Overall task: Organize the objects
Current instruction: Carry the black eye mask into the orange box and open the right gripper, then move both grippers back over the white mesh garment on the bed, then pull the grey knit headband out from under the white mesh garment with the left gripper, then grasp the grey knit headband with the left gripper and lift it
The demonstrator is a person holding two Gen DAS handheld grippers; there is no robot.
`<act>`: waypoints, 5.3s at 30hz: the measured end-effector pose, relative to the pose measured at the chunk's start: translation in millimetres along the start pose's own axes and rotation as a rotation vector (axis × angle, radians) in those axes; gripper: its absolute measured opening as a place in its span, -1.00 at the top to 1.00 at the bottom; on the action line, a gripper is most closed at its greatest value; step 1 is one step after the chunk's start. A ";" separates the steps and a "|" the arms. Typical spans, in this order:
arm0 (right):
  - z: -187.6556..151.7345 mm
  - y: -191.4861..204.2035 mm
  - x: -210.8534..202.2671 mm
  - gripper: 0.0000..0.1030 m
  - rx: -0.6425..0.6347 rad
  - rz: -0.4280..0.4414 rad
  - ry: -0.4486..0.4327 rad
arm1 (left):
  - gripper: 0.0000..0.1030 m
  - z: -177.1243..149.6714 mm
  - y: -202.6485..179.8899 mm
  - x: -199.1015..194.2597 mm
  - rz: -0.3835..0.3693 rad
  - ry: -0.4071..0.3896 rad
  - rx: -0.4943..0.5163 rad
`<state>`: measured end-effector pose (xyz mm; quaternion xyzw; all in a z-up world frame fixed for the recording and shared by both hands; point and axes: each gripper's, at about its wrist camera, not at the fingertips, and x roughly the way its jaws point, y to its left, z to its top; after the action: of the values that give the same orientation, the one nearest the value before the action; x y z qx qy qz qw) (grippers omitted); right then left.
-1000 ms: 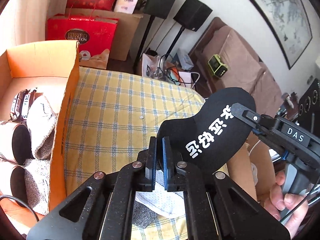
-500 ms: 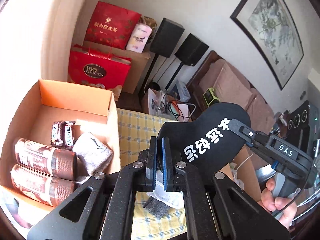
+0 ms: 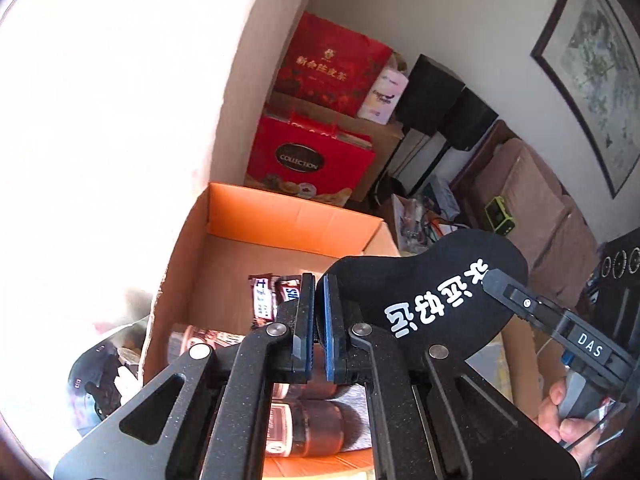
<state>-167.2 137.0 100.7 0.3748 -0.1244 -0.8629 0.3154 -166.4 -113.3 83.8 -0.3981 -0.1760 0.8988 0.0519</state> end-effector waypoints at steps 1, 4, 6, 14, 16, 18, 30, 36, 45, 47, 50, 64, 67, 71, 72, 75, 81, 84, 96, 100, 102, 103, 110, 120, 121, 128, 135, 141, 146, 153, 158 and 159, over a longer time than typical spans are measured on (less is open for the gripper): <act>-2.2 2.6 11.6 0.78 0.001 0.003 0.012 | 0.93 2.5 7.6 4.8 0.019 0.004 0.001; -8.5 8.1 45.0 0.78 -0.001 -0.005 0.052 | 0.94 7.9 26.1 22.0 0.069 0.019 0.010; -11.4 9.3 64.7 0.78 0.001 -0.014 0.078 | 0.94 9.3 35.7 35.6 0.100 0.033 0.023; -17.3 -3.1 124.5 0.76 0.008 -0.067 0.174 | 0.96 8.1 48.8 87.7 0.183 0.073 0.082; -16.7 -7.3 134.4 0.74 0.003 -0.082 0.192 | 0.96 7.5 46.7 95.8 0.204 0.074 0.104; -17.5 -9.7 144.1 0.69 -0.005 -0.094 0.226 | 0.97 7.9 45.8 102.0 0.230 0.069 0.124; -27.9 -4.4 123.5 0.06 -0.083 -0.183 0.318 | 1.00 -0.8 54.2 107.0 0.288 0.102 0.124; -24.0 9.9 82.7 -0.11 -0.131 -0.167 0.275 | 0.15 -12.5 32.3 85.2 0.207 0.127 0.148; -24.8 -0.5 35.0 -0.61 -0.118 -0.197 0.235 | -0.48 -23.4 0.8 53.1 0.101 0.133 0.133; -26.6 -6.5 23.5 -0.65 -0.107 -0.210 0.226 | -0.48 -25.3 -4.4 46.5 0.079 0.127 0.114; -28.7 -18.0 8.2 -0.67 -0.089 -0.230 0.216 | -0.63 -26.1 -13.6 39.7 0.051 0.116 0.092; -40.1 -69.8 -54.9 -0.99 -0.013 -0.373 0.119 | -0.99 -55.0 -83.9 22.7 0.039 0.091 0.269; -44.1 -80.3 -63.3 -0.99 -0.002 -0.396 0.115 | -0.99 -66.4 -99.5 19.3 0.008 0.089 0.291; -50.9 -93.1 -72.9 -0.99 0.006 -0.429 0.111 | -0.99 -80.3 -122.1 19.0 -0.038 0.101 0.325; -52.7 -96.5 -75.2 -0.99 0.009 -0.434 0.111 | -0.99 -84.1 -128.2 19.6 -0.050 0.107 0.335; -57.0 -108.5 -83.6 -0.99 0.029 -0.445 0.111 | -0.99 -95.2 -146.3 23.0 -0.081 0.125 0.367; -64.3 -134.5 -101.0 -0.99 0.078 -0.468 0.108 | -0.99 -119.1 -180.2 36.2 -0.123 0.162 0.425; -67.4 -150.1 -111.6 -0.99 0.112 -0.482 0.101 | -0.99 -132.8 -197.4 43.9 -0.135 0.178 0.468; -86.9 -198.2 -132.5 -0.99 0.209 -0.516 0.103 | -0.99 -181.7 -263.2 84.4 -0.135 0.239 0.625; -94.6 -209.7 -134.8 -0.99 0.227 -0.522 0.116 | -0.74 -194.6 -281.2 102.9 -0.062 0.251 0.714; -97.6 -215.6 -137.4 -0.99 0.240 -0.526 0.113 | -0.63 -199.4 -285.8 111.6 -0.062 0.267 0.732; -98.8 -219.0 -139.1 -0.99 0.250 -0.526 0.111 | -0.50 -202.2 -287.3 115.8 -0.062 0.280 0.739; -105.6 -231.8 -141.6 -0.99 0.279 -0.521 0.118 | 0.67 -203.7 -286.7 128.5 -0.134 0.365 0.721; -108.9 -230.4 -125.4 -0.99 0.278 -0.468 0.134 | 0.75 -133.5 -271.1 104.2 -0.105 0.244 0.648; -108.7 -229.6 -123.4 -0.99 0.275 -0.461 0.136 | 0.75 -125.1 -266.1 105.4 -0.092 0.238 0.635; -105.8 -227.3 -107.2 -0.99 0.279 -0.420 0.142 | 0.51 -85.9 -229.1 123.1 0.033 0.221 0.525; -100.9 -229.5 -92.3 -0.99 0.276 -0.411 0.154 | 0.05 -86.6 -219.4 103.0 0.030 0.142 0.526; -85.2 -233.3 -83.7 -0.97 0.271 -0.414 0.141 | -0.06 -116.3 -228.0 89.3 -0.068 0.199 0.540; -71.9 -235.6 -74.3 -0.91 0.261 -0.422 0.140 | -0.17 -148.8 -230.0 94.6 -0.113 0.262 0.533; -63.6 -249.5 -51.3 -0.88 0.277 -0.411 0.146 | -0.27 -188.5 -227.1 110.8 -0.104 0.324 0.547; -68.4 -261.1 -31.8 -0.75 0.308 -0.411 0.168 | -0.27 -205.2 -222.9 121.0 -0.085 0.344 0.553; -68.8 -262.6 -29.6 -0.74 0.311 -0.412 0.168 | -0.27 -207.4 -222.6 122.8 -0.080 0.345 0.559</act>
<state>-220.3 359.5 -48.3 0.5062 -0.1501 -0.8454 0.0810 -107.8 180.0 -51.0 -0.5076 0.0731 0.8289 0.2234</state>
